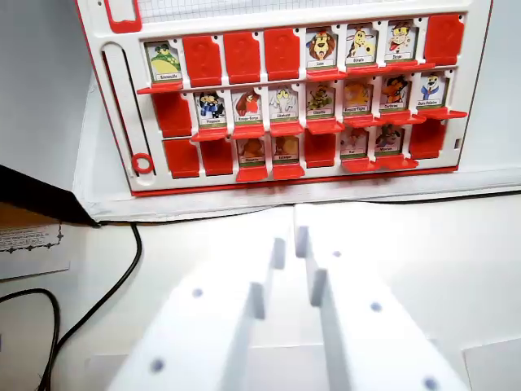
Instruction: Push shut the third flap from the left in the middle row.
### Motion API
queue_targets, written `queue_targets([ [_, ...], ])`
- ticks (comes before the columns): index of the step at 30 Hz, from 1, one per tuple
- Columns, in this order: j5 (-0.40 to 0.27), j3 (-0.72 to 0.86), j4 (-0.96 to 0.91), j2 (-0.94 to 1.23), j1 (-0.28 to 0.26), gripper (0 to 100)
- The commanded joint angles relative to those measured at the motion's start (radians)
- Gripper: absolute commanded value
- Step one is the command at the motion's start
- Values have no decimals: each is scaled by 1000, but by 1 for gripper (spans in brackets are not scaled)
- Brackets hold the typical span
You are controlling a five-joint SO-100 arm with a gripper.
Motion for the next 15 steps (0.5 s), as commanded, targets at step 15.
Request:
queue_targets([
  [15,-23,241,-520,-282,6,0],
])
